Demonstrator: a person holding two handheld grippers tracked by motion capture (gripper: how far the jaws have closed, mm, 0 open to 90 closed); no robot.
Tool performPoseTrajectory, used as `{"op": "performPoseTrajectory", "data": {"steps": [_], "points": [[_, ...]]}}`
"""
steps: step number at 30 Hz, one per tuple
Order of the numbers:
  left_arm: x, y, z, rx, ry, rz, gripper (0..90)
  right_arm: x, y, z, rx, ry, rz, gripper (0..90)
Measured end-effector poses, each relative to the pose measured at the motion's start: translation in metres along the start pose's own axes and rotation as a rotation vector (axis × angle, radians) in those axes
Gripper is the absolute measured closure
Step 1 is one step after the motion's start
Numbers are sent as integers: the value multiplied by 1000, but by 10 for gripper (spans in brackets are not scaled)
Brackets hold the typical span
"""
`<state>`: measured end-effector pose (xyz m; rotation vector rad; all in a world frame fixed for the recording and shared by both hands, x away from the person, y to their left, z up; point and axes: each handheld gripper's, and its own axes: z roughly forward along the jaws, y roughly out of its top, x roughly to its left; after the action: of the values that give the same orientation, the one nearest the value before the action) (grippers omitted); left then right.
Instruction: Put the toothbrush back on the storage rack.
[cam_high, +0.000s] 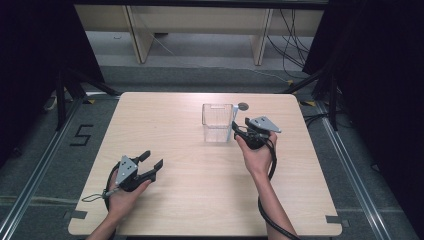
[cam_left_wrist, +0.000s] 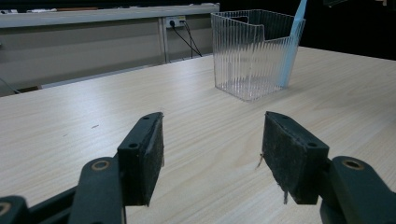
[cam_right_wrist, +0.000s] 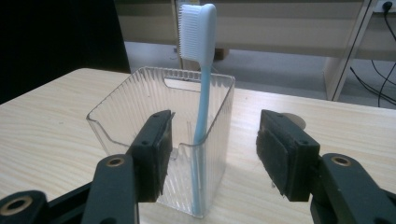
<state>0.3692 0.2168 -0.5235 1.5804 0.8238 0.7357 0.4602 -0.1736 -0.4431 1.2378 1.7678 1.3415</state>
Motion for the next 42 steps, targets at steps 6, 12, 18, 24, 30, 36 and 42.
{"op": "performPoseTrajectory", "data": {"steps": [6, 12, 18, 24, 30, 36, 42], "points": [[0, 0, 0, 0, 2, 0, 383, 0, -2, -8, -3, 7, -6, 453], [0, 0, 0, -1, 2, -1, 382, -1, -6, -15, -1, 11, -25, 455], [1, -1, 1, -24, -6, -1, 381, -4, -11, -23, 14, 15, -7, 457], [-1, 0, 0, 3, 6, 0, 382, -8, -20, -33, 29, 7, 1, 458], [0, 0, 0, 2, 6, -2, 382, -13, -29, -45, 44, -16, -11, 460], [0, 0, 0, 3, 7, -6, 382, -18, -39, -54, 54, -15, -16, 460], [0, 0, 0, 5, 10, -11, 382, -21, -52, -62, 66, -34, -1, 462]]}}
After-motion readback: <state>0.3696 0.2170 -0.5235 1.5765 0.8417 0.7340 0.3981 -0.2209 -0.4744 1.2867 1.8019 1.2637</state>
